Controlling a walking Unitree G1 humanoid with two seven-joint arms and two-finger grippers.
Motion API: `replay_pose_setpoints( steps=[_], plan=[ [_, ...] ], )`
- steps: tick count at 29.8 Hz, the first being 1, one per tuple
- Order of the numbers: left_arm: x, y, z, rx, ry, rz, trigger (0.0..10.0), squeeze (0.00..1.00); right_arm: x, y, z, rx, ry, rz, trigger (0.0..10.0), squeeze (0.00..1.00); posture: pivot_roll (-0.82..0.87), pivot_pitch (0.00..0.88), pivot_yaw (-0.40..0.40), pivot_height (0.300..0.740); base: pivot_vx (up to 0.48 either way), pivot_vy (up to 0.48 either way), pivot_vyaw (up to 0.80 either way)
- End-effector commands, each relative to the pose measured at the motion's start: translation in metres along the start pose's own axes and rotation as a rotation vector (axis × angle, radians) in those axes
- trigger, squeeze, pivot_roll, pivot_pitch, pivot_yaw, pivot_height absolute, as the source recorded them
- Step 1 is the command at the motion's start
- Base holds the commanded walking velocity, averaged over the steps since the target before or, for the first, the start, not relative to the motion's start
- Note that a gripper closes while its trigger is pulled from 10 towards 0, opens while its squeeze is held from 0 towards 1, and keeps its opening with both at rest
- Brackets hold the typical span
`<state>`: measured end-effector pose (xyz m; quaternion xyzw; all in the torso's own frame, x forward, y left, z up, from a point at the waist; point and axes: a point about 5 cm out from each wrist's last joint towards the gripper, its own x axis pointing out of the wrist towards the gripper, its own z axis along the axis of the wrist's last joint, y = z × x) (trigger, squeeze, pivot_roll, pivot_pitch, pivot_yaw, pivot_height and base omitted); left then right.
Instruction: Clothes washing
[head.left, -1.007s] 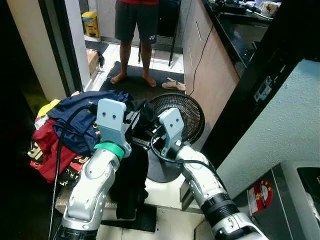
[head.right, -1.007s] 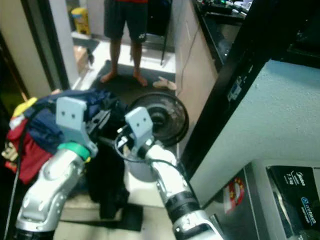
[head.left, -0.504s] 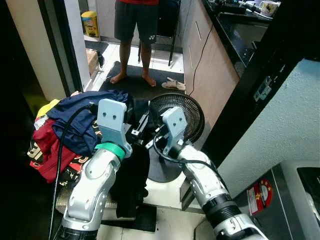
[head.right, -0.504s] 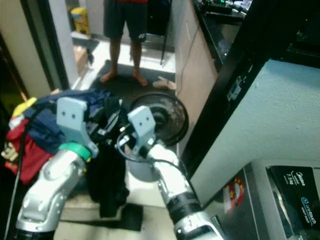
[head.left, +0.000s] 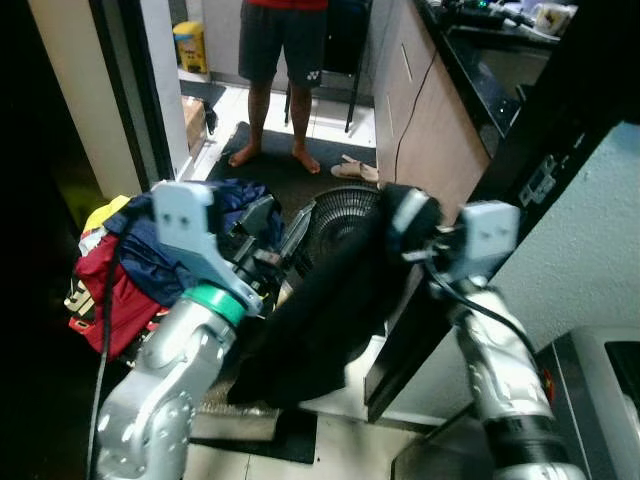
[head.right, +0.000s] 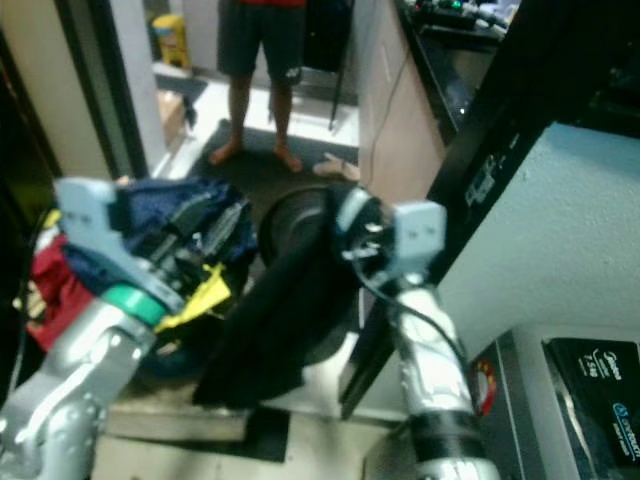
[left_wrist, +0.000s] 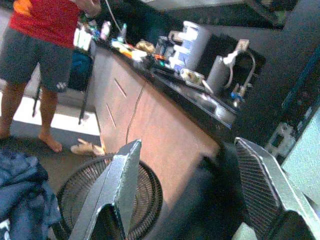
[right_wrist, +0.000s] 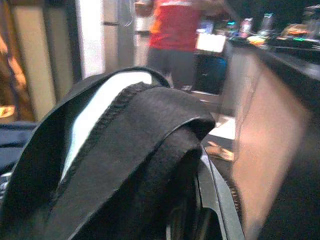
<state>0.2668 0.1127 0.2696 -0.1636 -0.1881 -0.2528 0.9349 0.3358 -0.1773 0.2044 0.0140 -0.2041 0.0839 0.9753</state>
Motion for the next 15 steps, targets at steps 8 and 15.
replay_pose_setpoints(
  steps=[8, 15],
  plan=[
    [0.011, -0.001, 0.011, 0.526, 0.013, -0.003, 10.0, 0.00, -0.012, 0.025, 0.016, 0.001, -0.059, 0.029, 10.0, 0.00, 0.04, 0.070, -0.025, 0.740, 0.000, 0.000, 0.00],
    [0.008, 0.000, 0.036, 0.618, -0.042, 0.018, 10.0, 0.00, -0.009, 0.052, 0.037, -0.038, -0.147, 0.076, 10.0, 0.00, 0.06, 0.042, -0.026, 0.740, 0.000, 0.000, 0.00]
  ],
)
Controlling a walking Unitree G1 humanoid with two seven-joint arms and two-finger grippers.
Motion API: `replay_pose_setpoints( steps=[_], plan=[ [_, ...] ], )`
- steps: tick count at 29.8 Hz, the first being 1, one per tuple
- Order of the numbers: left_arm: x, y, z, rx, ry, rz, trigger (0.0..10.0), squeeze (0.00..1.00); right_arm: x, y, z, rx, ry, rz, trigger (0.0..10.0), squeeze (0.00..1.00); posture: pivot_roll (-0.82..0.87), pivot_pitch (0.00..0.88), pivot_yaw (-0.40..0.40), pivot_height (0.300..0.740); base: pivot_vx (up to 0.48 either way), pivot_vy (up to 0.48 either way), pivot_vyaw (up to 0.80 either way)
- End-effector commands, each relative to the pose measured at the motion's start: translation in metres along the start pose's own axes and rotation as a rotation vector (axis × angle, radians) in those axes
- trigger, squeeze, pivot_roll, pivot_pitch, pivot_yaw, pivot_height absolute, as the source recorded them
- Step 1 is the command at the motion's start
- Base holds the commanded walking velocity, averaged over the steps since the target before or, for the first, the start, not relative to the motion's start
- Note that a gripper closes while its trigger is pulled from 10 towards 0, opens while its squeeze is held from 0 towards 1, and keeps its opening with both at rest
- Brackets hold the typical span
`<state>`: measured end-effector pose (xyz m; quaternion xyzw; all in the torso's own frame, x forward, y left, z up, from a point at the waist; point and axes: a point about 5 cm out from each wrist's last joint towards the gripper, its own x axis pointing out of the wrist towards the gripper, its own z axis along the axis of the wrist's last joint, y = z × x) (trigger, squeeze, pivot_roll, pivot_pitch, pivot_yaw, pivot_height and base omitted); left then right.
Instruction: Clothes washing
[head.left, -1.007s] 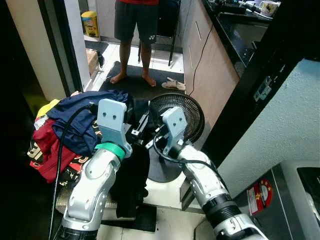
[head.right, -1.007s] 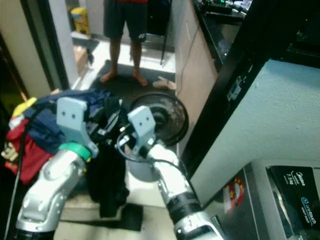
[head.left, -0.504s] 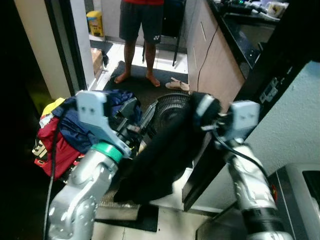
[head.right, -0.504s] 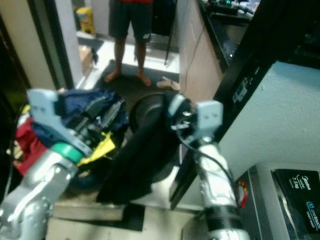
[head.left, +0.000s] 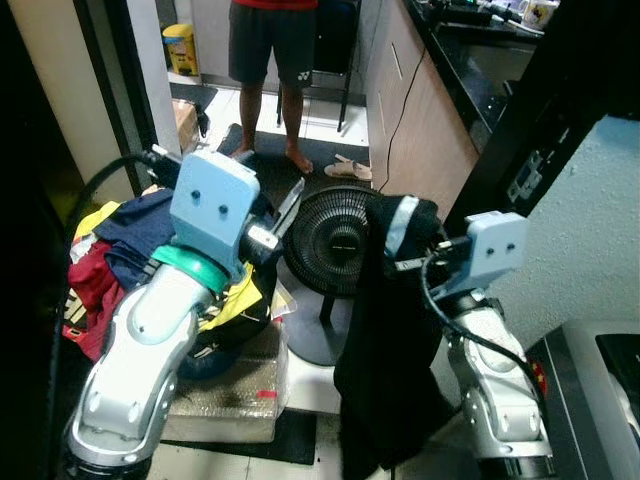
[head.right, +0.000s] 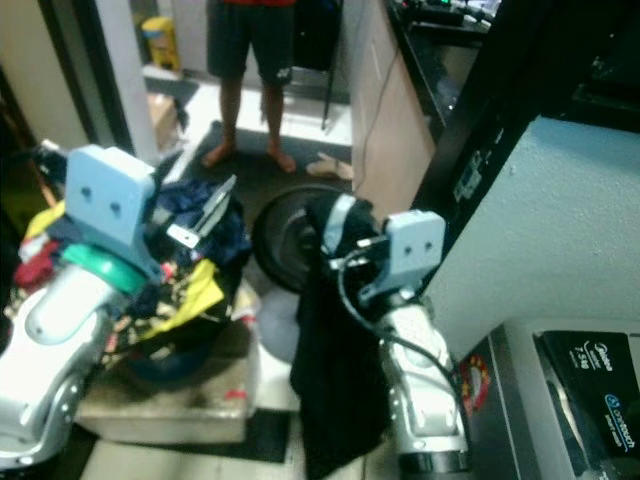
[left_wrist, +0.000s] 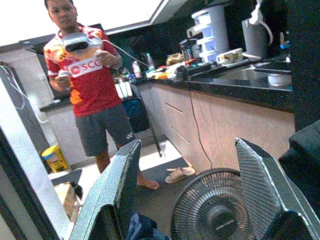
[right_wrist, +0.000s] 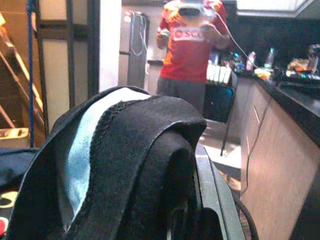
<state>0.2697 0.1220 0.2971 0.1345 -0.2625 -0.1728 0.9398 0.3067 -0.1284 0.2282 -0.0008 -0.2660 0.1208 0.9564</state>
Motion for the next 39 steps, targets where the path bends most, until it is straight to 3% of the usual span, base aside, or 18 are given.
replay_pose_setpoints(
  steps=[1, 6, 12, 17, 35, 39],
  plan=[
    [-0.002, 0.003, 0.010, -0.019, -0.026, 0.011, 10.0, 0.00, 0.001, -0.001, 0.007, -0.016, -0.022, -0.006, 10.0, 0.00, 0.06, 0.042, -0.026, 0.740, 0.000, 0.000, 0.00],
    [0.000, 0.008, 0.024, -0.046, -0.077, 0.042, 10.0, 0.00, 0.005, -0.001, 0.013, 0.000, -0.037, -0.013, 10.0, 0.00, 0.07, 0.026, -0.024, 0.740, 0.000, 0.000, 0.00],
    [0.009, 0.011, 0.033, -0.055, -0.136, 0.060, 10.0, 0.00, 0.008, 0.003, 0.017, 0.015, -0.044, -0.032, 10.0, 0.00, 0.07, 0.014, -0.015, 0.740, 0.000, 0.000, -0.74],
    [0.012, 0.012, 0.036, -0.063, -0.141, 0.054, 10.0, 0.00, 0.008, 0.001, 0.017, 0.023, -0.041, -0.051, 10.0, 0.00, 0.07, 0.011, -0.009, 0.740, 0.000, 0.000, -0.80],
    [0.017, 0.015, 0.039, -0.059, -0.138, 0.061, 10.0, 0.00, 0.010, 0.001, 0.014, 0.062, -0.028, -0.082, 10.0, 0.00, 0.08, 0.008, -0.002, 0.740, 0.000, 0.000, -0.22],
    [0.017, 0.015, 0.039, -0.058, -0.135, 0.062, 10.0, 0.00, 0.010, 0.002, 0.014, 0.062, -0.026, -0.081, 10.0, 0.00, 0.08, 0.009, -0.002, 0.740, 0.000, 0.000, -0.80]
  ],
)
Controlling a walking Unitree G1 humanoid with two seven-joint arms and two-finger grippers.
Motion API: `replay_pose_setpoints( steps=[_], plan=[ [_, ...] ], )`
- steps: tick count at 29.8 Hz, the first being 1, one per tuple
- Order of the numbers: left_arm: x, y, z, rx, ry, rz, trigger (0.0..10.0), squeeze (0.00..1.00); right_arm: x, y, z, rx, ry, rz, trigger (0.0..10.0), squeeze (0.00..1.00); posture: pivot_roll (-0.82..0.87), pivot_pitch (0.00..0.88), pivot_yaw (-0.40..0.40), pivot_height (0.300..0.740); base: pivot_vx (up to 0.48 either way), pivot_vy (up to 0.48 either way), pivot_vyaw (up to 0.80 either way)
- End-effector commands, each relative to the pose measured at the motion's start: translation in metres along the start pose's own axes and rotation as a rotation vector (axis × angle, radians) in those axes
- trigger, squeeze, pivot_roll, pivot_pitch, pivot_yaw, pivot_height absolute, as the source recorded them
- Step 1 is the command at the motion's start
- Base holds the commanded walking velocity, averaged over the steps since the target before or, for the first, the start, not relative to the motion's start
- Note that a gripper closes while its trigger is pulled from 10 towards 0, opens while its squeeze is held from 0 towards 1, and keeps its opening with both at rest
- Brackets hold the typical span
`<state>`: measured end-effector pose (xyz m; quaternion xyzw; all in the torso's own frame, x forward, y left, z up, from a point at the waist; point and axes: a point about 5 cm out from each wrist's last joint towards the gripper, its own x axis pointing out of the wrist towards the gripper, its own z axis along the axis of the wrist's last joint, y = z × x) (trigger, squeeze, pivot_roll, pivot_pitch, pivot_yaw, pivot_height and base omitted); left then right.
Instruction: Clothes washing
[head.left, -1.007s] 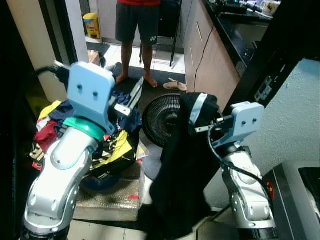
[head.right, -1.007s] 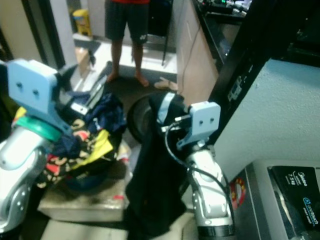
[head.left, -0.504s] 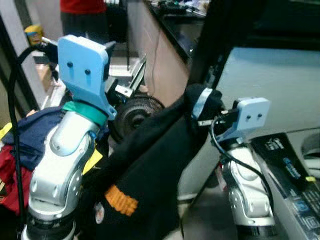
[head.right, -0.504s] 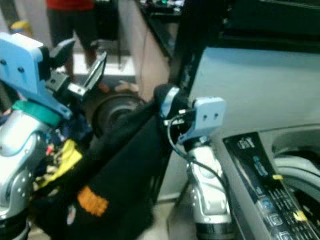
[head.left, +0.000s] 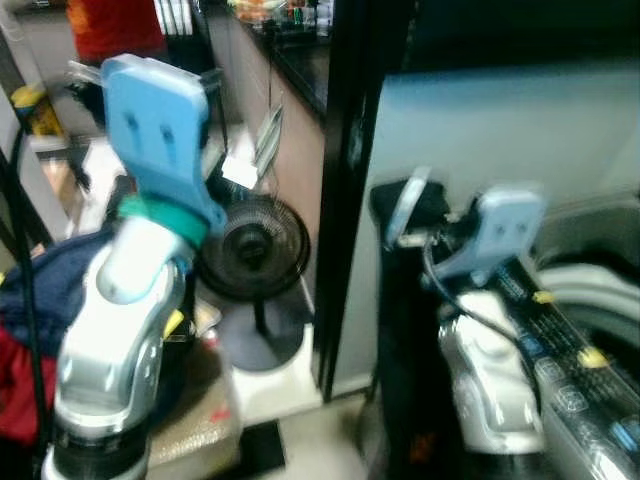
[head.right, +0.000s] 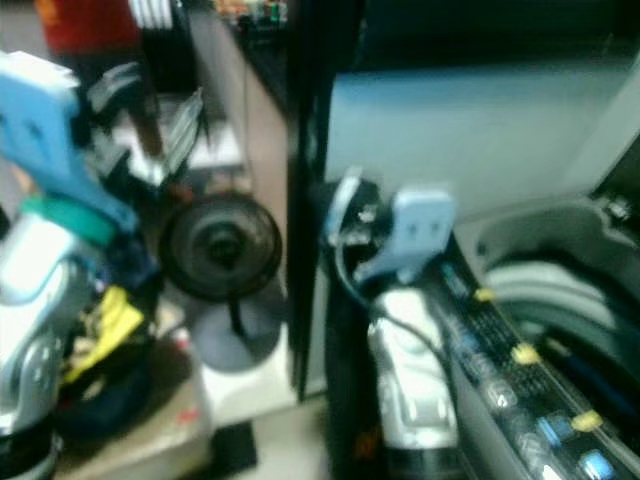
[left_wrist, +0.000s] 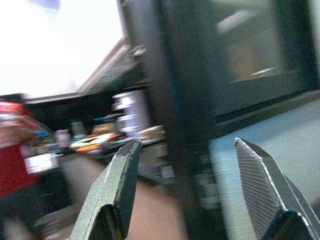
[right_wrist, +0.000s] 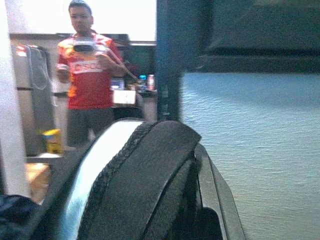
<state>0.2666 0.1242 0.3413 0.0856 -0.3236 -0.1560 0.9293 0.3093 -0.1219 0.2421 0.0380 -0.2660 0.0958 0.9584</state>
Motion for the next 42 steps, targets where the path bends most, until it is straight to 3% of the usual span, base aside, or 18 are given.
replay_pose_setpoints(
  steps=[1, 22, 42],
  plan=[
    [0.0007, -0.0013, 0.0003, 0.001, 0.000, -0.007, 10.0, 0.00, 0.0002, -0.0028, 0.0038, 0.002, -0.017, -0.011, 10.0, 0.00, 0.08, 0.008, -0.003, 0.740, 0.000, 0.000, -0.80],
    [0.0007, -0.0014, -0.0039, -0.001, 0.011, 0.001, 10.0, 0.00, 0.0016, -0.0015, 0.0042, 0.003, -0.015, 0.001, 10.0, 0.00, 0.07, 0.002, -0.008, 0.740, 0.000, 0.000, -0.23],
    [-0.0004, -0.0015, -0.0051, -0.001, 0.019, 0.005, 10.0, 0.00, 0.0012, -0.0010, 0.0032, 0.013, -0.006, 0.000, 10.0, 0.00, 0.08, 0.010, -0.007, 0.740, 0.000, 0.000, -0.80]
  ],
)
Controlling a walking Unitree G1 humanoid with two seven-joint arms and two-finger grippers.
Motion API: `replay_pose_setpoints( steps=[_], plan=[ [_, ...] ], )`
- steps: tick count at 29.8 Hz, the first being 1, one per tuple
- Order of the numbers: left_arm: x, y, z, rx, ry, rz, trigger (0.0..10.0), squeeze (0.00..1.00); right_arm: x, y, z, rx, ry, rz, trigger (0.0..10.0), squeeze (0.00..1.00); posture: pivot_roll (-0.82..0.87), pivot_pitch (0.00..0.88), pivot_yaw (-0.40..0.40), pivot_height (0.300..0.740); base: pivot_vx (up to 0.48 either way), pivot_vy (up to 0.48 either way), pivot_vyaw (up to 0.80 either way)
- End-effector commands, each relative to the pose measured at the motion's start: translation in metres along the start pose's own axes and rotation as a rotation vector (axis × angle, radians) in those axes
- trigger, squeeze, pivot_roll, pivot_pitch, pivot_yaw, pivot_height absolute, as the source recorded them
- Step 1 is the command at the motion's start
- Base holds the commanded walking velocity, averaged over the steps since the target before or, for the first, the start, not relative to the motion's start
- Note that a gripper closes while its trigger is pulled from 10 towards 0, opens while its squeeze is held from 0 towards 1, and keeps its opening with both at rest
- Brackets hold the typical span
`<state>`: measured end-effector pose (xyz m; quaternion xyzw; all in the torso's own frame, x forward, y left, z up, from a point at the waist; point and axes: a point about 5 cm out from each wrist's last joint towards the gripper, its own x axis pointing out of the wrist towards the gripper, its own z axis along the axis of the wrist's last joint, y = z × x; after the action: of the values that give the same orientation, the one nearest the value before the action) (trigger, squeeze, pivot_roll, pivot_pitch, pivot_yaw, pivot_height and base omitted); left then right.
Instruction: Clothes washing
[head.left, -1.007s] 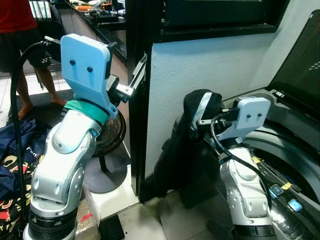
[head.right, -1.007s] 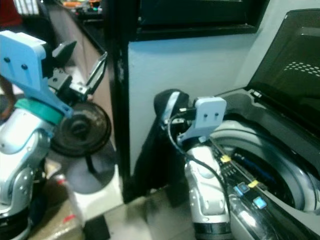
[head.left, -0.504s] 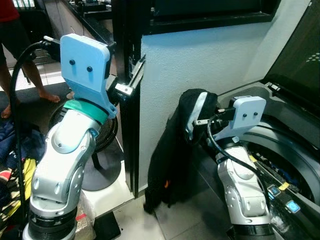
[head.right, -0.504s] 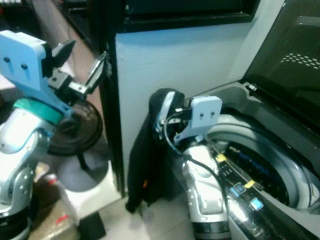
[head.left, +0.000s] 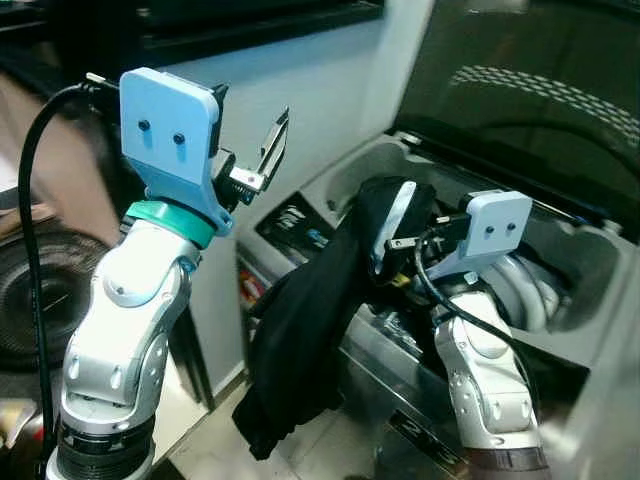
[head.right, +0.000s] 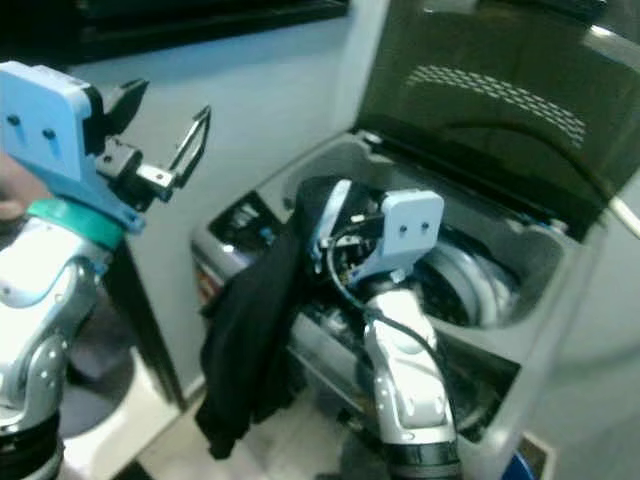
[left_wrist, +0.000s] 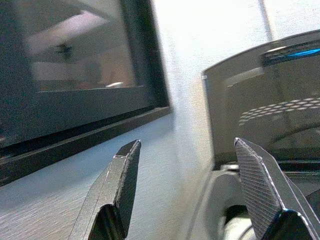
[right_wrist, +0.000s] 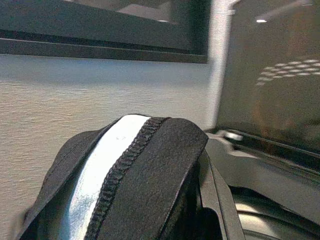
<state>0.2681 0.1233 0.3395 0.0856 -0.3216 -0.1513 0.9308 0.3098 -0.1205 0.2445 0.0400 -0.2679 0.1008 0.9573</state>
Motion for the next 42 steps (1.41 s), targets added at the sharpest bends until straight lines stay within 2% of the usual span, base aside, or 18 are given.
replay_pose_setpoints(
  steps=[1, 18, 27, 32, 42],
  plan=[
    [-0.0007, -0.0006, -0.0030, -0.004, 0.014, -0.004, 10.0, 0.00, -0.0007, -0.0023, 0.0016, 0.006, -0.002, -0.009, 10.0, 0.00, 0.08, 0.010, -0.007, 0.740, 0.000, 0.000, -0.80],
    [-0.0006, -0.0001, -0.0056, -0.011, 0.026, 0.011, 10.0, 0.00, -0.0002, -0.0025, 0.0006, 0.008, 0.005, -0.009, 10.0, 0.00, 0.08, 0.010, -0.011, 0.740, 0.000, 0.000, -0.80],
    [-0.0008, 0.0006, -0.0072, -0.011, 0.031, 0.020, 10.0, 0.00, -0.0004, -0.0032, 0.0005, 0.001, 0.006, -0.009, 10.0, 0.00, 0.08, 0.011, -0.013, 0.740, 0.000, 0.410, -0.80],
    [-0.0012, 0.0002, -0.0074, -0.004, 0.028, 0.017, 10.0, 0.00, -0.0006, -0.0032, 0.0008, -0.010, 0.004, -0.009, 10.0, 0.00, 0.08, 0.011, -0.013, 0.740, 0.000, 0.000, 0.00],
    [-0.0013, -0.0004, -0.0078, -0.006, 0.031, 0.016, 10.0, 0.00, -0.0005, -0.0029, 0.0005, 0.001, 0.011, -0.006, 10.0, 0.00, 0.07, 0.012, -0.013, 0.740, 0.000, 0.000, -0.78]
  ],
)
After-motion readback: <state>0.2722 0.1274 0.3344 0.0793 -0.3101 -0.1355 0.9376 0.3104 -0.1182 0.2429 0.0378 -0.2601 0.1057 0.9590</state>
